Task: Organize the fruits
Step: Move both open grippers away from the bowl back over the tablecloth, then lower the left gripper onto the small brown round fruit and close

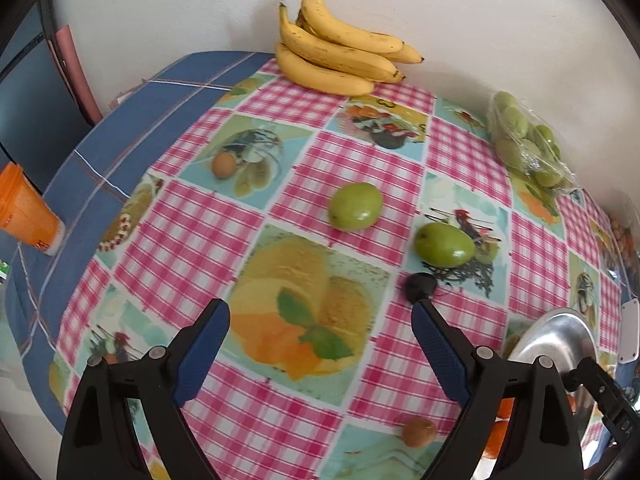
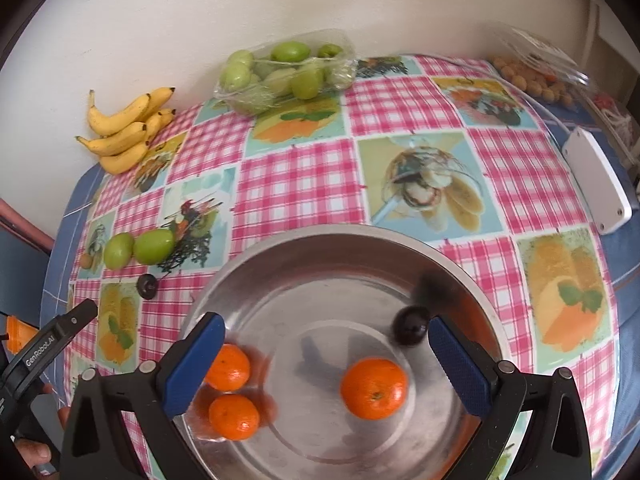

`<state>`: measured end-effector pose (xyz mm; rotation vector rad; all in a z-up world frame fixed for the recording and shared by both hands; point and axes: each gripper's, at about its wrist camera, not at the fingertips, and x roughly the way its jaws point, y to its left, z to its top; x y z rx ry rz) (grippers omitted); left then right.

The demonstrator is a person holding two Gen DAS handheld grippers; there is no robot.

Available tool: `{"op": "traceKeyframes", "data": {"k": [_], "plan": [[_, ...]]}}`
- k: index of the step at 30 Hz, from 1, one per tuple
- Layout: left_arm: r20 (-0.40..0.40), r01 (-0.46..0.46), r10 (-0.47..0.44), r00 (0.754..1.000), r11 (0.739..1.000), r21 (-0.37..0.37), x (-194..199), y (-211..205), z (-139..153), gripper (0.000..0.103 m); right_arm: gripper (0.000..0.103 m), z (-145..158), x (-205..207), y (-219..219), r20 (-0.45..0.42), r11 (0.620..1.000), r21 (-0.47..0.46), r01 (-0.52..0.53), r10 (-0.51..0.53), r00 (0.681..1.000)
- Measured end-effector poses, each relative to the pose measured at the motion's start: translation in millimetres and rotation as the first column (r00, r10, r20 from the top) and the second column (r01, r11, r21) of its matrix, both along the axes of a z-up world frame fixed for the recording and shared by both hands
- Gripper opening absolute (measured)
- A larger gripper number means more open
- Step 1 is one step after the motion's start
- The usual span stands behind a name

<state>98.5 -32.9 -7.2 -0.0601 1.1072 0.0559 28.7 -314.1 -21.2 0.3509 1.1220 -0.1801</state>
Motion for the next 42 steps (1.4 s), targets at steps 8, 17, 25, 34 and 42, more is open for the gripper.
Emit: {"op": "traceKeyframes", "data": {"k": [8, 17, 25, 34, 42], "plan": [[-0.005, 0.019, -0.019, 1.0, 1.0, 0.0, -1.5, 13.2, 5.2, 0.092, 0.103, 7.2, 11.8, 55.6, 0.056, 0.987, 0.052, -0.154, 0.151, 0.987], [-0.039, 0.007, -0.008, 0.999, 1.0, -0.024, -6.9, 25.1, 8.2, 0.092, 0.103, 0.9, 14.8, 108.0, 0.039, 0.946, 0.153, -0.285, 0.282, 0.959], [-0.062, 0.017, -0.017, 0.998, 1.0, 0.003, -9.8, 34.7, 7.8, 0.092, 0.103, -3.6, 18.7, 132.3, 0.029, 0.924, 0.182, -0.336, 0.336, 0.941], [-0.138, 0.004, -0.016, 0.99, 0.996, -0.084, -9.8, 35.1, -9.1, 0.092, 0.103, -16.6, 21.2, 118.1, -0.076, 0.962, -0.006, -0.274, 0.272, 0.959], [-0.22, 0.083, -0.121, 0.968, 0.981, -0.174, -20.2, 5.5, -29.2, 0.092, 0.103, -16.3, 12.6, 80.5, -0.11, 0.984, -0.048, -0.171, 0.165, 0.98]]}}
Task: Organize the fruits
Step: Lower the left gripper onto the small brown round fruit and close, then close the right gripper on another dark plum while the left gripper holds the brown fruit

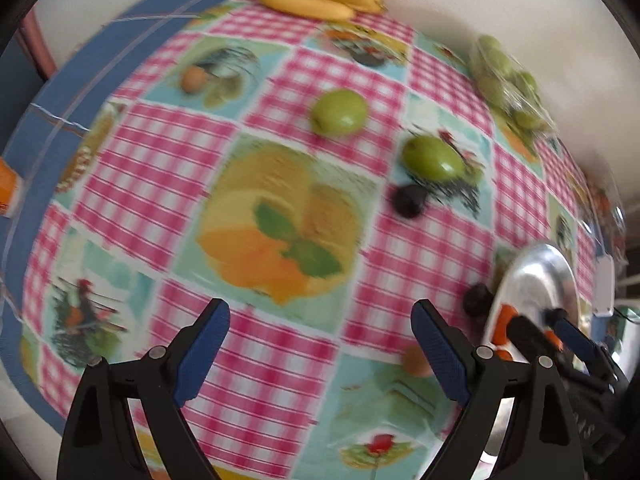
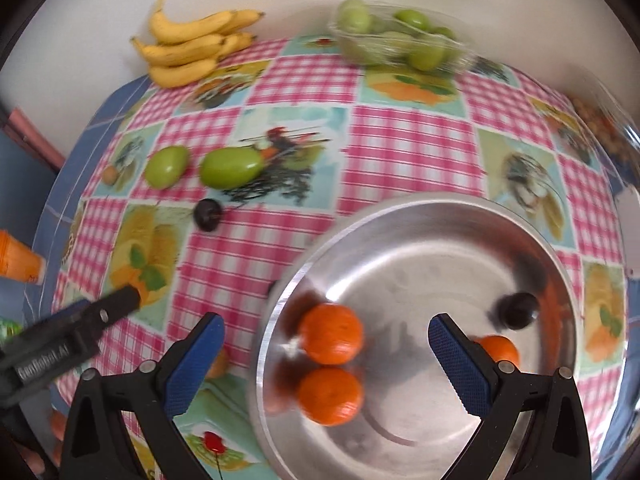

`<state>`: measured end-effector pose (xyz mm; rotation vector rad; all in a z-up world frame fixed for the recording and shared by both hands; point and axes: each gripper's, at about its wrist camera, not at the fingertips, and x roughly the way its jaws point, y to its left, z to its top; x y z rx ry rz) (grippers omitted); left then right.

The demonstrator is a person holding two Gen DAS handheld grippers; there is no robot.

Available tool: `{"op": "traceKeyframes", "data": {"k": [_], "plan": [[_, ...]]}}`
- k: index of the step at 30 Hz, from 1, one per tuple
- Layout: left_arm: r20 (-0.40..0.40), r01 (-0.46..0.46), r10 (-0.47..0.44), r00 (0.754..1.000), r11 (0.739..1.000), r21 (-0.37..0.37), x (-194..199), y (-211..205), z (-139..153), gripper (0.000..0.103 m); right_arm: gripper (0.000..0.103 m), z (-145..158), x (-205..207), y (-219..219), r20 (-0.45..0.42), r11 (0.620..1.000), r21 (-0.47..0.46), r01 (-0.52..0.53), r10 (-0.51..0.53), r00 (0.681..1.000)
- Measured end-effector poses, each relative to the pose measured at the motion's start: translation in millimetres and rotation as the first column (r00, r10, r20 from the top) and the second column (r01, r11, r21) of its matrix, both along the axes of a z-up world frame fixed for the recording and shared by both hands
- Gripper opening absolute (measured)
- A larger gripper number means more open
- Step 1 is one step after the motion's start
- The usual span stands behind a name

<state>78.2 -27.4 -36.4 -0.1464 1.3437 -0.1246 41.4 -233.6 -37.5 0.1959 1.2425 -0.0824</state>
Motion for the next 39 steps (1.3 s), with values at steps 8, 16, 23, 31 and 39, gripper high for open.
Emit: {"op": "traceKeyframes", "data": {"k": [8, 16, 23, 31, 39], "plan": [[-0.098, 0.043, -0.058, 0.993, 0.989, -0.144, -12.3, -26.4, -14.2, 0.069, 0.103, 8.2, -13.8, -25.6, 0.006, 0.997, 0.006, 0.071, -0.071, 0.997], [-0.124, 0.091, -0.112, 0.986, 0.982, -0.162, -24.4, -50.7, -19.0, 0.041, 0.103, 14.6, -17.6, -26.1, 0.021, 0.997, 0.016, 0.075, -0.075, 0.997], [-0.115, 0.141, -0.159, 0.981, 0.978, -0.152, -26.0, -61.2, -17.6, 0.027, 0.103, 14.7, -16.0, -28.0, 0.022, 0.997, 0.026, 0.072, -0.073, 0.997], [-0.073, 0.121, -0.134, 0.988, 0.98, -0.16, -20.2, -56.6, -11.1, 0.026, 0.103, 17.3, -16.2, -28.4, 0.038, 0.996, 0.041, 0.076, -0.078, 0.996], [0.057, -0.032, 0.037, 0.998, 0.997, -0.074, -7.0, -10.5, 17.6, 0.026, 0.103, 11.8, -7.5, 6.4, 0.026, 0.999, -0.015, -0.035, 0.035, 0.999]]}}
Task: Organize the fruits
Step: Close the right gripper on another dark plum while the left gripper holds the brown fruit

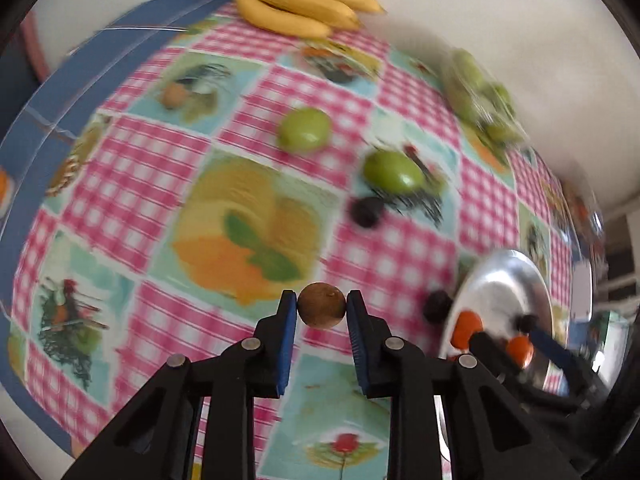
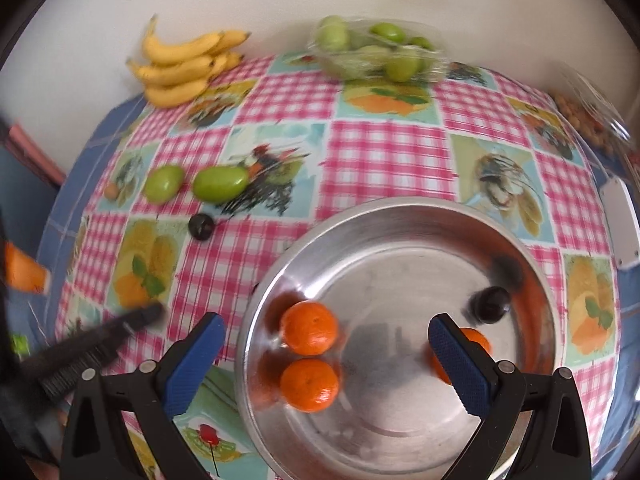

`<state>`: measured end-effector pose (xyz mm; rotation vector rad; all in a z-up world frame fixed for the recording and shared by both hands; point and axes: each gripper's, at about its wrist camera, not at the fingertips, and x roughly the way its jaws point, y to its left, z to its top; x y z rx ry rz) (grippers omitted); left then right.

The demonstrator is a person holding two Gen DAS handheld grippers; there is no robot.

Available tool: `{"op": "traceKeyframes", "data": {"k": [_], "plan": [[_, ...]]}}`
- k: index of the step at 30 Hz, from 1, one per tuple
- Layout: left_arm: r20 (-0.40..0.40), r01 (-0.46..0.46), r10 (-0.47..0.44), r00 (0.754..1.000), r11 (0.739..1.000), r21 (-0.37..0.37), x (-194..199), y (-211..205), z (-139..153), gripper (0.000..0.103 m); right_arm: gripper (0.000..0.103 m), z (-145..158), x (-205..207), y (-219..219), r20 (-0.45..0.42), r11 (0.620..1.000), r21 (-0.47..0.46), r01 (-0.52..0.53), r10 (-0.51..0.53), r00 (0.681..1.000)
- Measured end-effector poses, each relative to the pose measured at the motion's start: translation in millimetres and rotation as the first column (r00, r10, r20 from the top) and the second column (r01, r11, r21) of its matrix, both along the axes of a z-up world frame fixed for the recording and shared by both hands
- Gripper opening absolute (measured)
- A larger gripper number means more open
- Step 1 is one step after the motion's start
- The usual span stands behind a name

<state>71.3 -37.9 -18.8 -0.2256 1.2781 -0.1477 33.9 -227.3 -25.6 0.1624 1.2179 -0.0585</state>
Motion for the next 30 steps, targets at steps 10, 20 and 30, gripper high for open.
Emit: {"op": "traceKeyframes", "data": {"k": [10, 20, 30], "plan": [[-0.006, -0.004, 0.004, 1.0, 1.0, -0.027, 3.2, 11.7, -1.1, 0.026, 0.103, -23.5, 4.2, 29.3, -0.076, 0.986, -0.134, -0.098, 0.088, 0.993], [-0.01, 0.001, -0.002, 1.0, 1.0, -0.025, 2.0, 9.5, -2.3, 0.026, 0.103, -26.0, 2.1, 20.8, -0.091, 0.986, -0.141, -0.088, 0.075, 0.993], [-0.016, 0.01, -0.01, 1.0, 1.0, -0.017, 2.4, 6.8, -3.6, 0.026, 0.103, -25.8, 3.6, -4.1, -0.095, 0.992, -0.13, -0.002, -0.01, 0.995]]}}
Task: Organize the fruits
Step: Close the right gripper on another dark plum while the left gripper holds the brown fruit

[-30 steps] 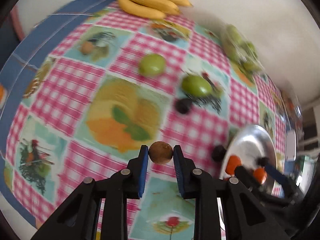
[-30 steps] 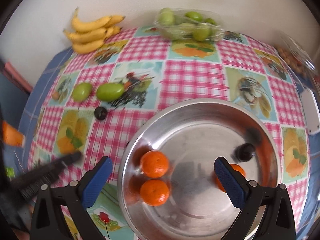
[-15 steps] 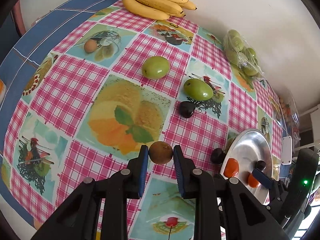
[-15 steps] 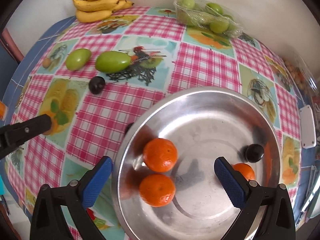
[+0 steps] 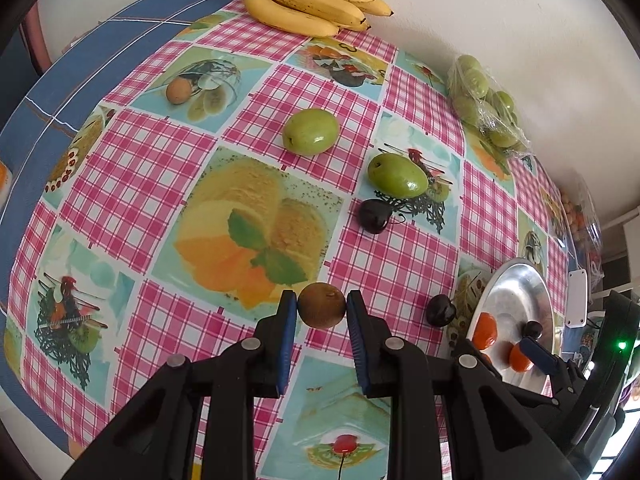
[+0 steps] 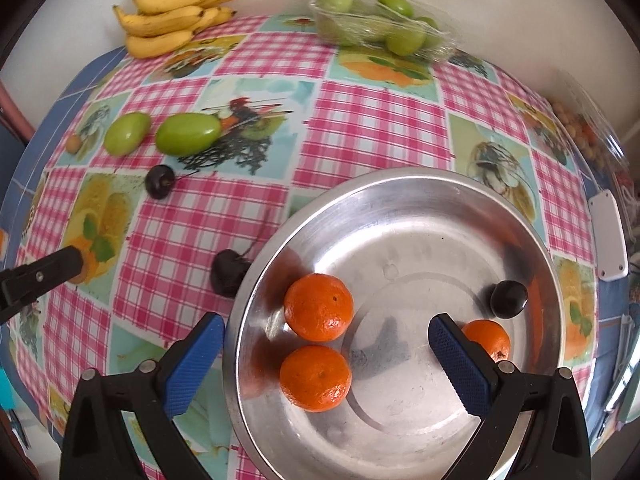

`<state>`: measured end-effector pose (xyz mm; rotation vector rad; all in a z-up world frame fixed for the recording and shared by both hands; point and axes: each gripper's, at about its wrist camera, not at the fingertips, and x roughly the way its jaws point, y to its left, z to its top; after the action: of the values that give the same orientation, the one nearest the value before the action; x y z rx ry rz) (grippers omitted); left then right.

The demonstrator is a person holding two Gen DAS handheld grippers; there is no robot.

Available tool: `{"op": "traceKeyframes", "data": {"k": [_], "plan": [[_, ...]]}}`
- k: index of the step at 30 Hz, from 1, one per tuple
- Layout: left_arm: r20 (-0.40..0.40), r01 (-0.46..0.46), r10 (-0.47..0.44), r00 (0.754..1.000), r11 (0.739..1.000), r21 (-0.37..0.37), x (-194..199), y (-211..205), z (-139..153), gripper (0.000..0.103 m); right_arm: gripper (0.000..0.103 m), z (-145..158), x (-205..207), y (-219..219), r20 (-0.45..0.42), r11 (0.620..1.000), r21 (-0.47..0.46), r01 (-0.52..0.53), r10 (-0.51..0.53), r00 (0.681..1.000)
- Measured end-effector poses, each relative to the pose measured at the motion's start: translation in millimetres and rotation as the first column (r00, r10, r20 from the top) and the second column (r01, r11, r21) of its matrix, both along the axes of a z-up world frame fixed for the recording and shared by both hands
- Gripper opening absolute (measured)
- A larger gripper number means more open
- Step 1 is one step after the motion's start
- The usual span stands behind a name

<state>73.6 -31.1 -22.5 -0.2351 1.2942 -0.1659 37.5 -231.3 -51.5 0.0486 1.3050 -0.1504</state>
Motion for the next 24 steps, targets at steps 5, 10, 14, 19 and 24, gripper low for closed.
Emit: {"op": "traceKeyframes", "data": {"k": [5, 10, 14, 19, 24], "plan": [[0.0, -0.004, 0.004, 1.0, 1.0, -0.002, 1.3, 0.7, -0.4, 0.026, 0.103, 13.3, 0.3, -5.4, 0.065, 0.996, 0.085, -0.007, 0.001, 0.998], [0.004, -0.024, 0.024, 1.0, 1.0, -0.002, 4.0, 5.6, 0.5, 0.026, 0.102, 30.9, 6.9, -6.0, 0.15, 0.977, 0.208, -0.04, 0.008, 0.989], [0.009, -0.034, 0.034, 0.999, 0.999, -0.005, 6.4, 8.1, 2.2, 0.026, 0.09, 35.3, 14.7, -0.8, 0.173, 0.974, 0.216, -0.063, 0.026, 0.985], [0.009, -0.04, 0.04, 0.999, 0.999, -0.017, 12.0, 9.2, 3.2, 0.026, 0.068, 34.1, 22.1, 5.4, 0.172, 0.968, 0.235, -0.086, 0.046, 0.984], [0.011, -0.039, 0.039, 0.999, 0.999, -0.029, 14.5, 8.9, 4.2, 0.026, 0.052, 29.7, 30.7, 14.4, 0.158, 0.967, 0.23, -0.111, 0.075, 0.985]]}}
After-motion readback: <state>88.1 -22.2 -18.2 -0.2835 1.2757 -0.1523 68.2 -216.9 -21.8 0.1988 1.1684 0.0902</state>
